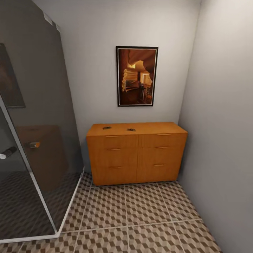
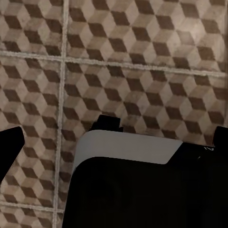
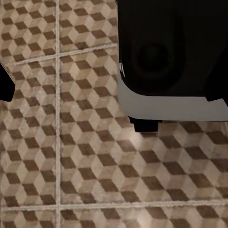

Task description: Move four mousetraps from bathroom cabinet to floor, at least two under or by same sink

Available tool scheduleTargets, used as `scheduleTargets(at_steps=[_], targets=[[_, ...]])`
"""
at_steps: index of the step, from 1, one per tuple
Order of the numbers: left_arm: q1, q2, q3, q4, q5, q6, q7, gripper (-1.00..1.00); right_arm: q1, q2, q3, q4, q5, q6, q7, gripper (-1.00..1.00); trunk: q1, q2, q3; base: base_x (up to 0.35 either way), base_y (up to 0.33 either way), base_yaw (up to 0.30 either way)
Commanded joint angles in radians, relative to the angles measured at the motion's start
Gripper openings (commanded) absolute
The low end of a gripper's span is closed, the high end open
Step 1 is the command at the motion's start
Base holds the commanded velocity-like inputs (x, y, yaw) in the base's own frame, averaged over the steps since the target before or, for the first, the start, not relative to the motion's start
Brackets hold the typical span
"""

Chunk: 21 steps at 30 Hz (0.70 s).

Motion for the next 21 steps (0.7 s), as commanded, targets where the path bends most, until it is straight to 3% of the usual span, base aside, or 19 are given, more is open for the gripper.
scheduleTargets(at_steps=[1, 21], targets=[[-0.001, 0.000, -0.008, 0.001, 0.008, -0.003, 0.003, 1.00, -0.001, 0.000, -0.009, 0.003, 0.010, -0.006, -0.005, 1.00, 0.001, -0.001, -0.001, 0.325, 0.000, 0.000], [-0.001, 0.000, -0.009, 0.001, 0.008, -0.004, 0.003, 1.00, -0.001, 0.000, -0.012, 0.003, 0.008, -0.007, -0.005, 1.00, 0.001, -0.001, -0.001, 0.325, 0.000, 0.000]])
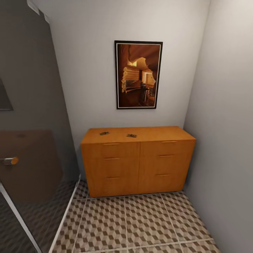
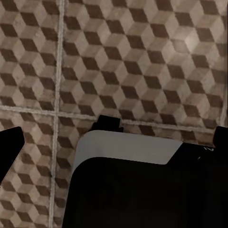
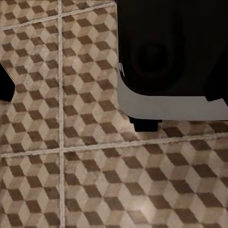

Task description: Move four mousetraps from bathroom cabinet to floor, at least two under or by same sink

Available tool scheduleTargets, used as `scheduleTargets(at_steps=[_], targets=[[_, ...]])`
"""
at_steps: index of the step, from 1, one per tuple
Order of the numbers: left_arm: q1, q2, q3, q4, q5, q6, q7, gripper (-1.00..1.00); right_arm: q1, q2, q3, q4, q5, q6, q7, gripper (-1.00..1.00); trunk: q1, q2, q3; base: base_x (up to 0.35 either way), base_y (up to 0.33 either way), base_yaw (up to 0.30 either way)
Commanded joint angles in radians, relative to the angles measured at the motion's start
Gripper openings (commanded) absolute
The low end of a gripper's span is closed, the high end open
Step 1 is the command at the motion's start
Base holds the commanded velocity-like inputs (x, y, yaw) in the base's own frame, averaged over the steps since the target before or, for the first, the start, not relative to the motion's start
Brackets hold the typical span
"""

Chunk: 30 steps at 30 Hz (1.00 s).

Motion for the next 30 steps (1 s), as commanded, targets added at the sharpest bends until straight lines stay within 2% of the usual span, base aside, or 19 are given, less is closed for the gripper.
scheduleTargets(at_steps=[1, 30], targets=[[-0.001, 0.000, -0.008, 0.001, 0.008, -0.003, 0.003, 1.00, -0.001, 0.000, -0.009, 0.003, 0.010, -0.005, -0.005, 1.00, 0.001, -0.001, -0.001, 0.325, 0.000, 0.000], [-0.001, 0.000, -0.008, 0.001, 0.008, -0.003, 0.003, 1.00, -0.001, 0.000, -0.009, 0.003, 0.010, -0.004, -0.005, 1.00, 0.001, -0.001, -0.001, 0.324, 0.000, 0.000]])
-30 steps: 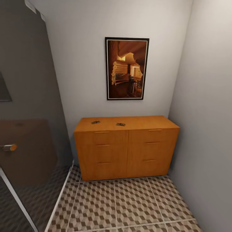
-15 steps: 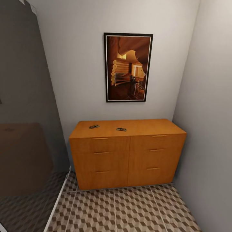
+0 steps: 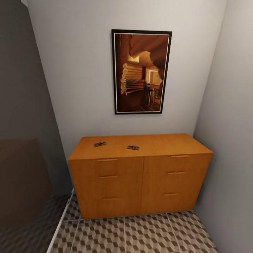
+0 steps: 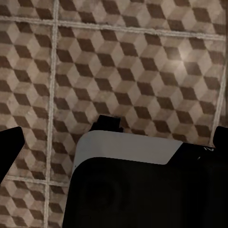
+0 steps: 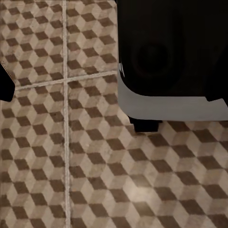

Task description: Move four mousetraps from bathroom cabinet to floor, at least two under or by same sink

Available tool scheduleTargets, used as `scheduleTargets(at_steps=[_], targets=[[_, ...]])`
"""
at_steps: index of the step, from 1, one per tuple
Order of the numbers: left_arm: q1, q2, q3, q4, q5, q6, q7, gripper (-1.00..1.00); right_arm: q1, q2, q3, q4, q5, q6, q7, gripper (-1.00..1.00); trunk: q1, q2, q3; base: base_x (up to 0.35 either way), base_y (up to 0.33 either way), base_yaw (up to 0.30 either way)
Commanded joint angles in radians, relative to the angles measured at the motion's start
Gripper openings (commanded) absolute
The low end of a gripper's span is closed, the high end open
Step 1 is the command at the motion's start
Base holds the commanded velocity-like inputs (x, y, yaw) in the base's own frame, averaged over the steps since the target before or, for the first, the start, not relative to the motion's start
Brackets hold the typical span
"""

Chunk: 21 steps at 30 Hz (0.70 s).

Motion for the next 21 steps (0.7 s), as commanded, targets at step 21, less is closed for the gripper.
scheduleTargets(at_steps=[21], targets=[[-0.001, 0.000, -0.008, -0.001, 0.007, -0.006, 0.004, 1.00, -0.001, 0.000, -0.009, 0.003, 0.010, -0.005, -0.005, 1.00, 0.001, -0.001, -0.001, 0.154, 0.000, 0.000]])
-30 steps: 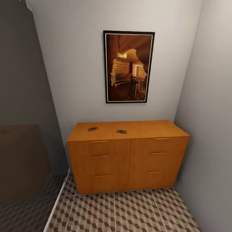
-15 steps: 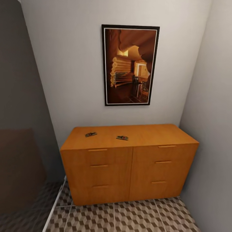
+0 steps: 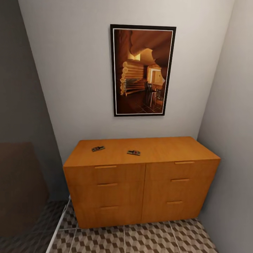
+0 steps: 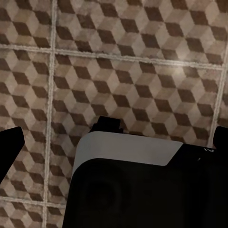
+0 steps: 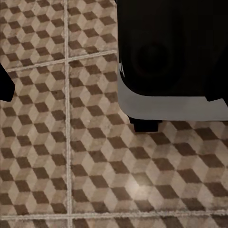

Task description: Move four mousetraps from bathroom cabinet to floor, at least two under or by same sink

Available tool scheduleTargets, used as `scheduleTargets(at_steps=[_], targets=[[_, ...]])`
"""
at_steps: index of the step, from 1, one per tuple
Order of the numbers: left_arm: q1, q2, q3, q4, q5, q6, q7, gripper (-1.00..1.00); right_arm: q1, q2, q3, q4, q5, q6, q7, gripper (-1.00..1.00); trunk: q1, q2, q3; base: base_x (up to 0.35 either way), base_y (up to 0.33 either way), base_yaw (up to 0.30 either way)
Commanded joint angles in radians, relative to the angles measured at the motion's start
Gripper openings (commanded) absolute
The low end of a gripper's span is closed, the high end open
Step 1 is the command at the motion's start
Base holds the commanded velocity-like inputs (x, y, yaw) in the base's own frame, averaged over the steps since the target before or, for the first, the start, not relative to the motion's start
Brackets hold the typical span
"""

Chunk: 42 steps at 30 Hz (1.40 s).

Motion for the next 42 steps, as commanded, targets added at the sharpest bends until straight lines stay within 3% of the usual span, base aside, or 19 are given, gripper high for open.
scheduleTargets(at_steps=[1, 13, 24, 42], targets=[[-0.001, -0.001, -0.008, 0.001, 0.007, -0.003, 0.004, 1.00, -0.001, 0.000, -0.009, 0.003, 0.010, -0.005, -0.005, 1.00, 0.000, -0.001, -0.001, 0.010, 0.000, 0.000], [-0.001, -0.008, -0.008, 0.002, 0.018, -0.003, 0.006, 1.00, -0.001, -0.004, -0.010, 0.003, 0.009, -0.006, -0.007, 1.00, 0.000, -0.001, -0.001, 0.003, 0.000, 0.000], [-0.001, 0.002, -0.012, -0.011, 0.042, 0.002, 0.016, 1.00, -0.001, -0.012, -0.008, -0.014, 0.011, 0.003, -0.013, 1.00, 0.000, -0.001, -0.001, 0.000, 0.000, 0.000], [-0.001, 0.004, -0.011, -0.016, 0.048, -0.014, 0.010, 1.00, -0.001, -0.011, -0.009, -0.032, 0.009, 0.009, -0.009, 1.00, 0.000, -0.001, -0.001, 0.000, 0.000, 0.000]])
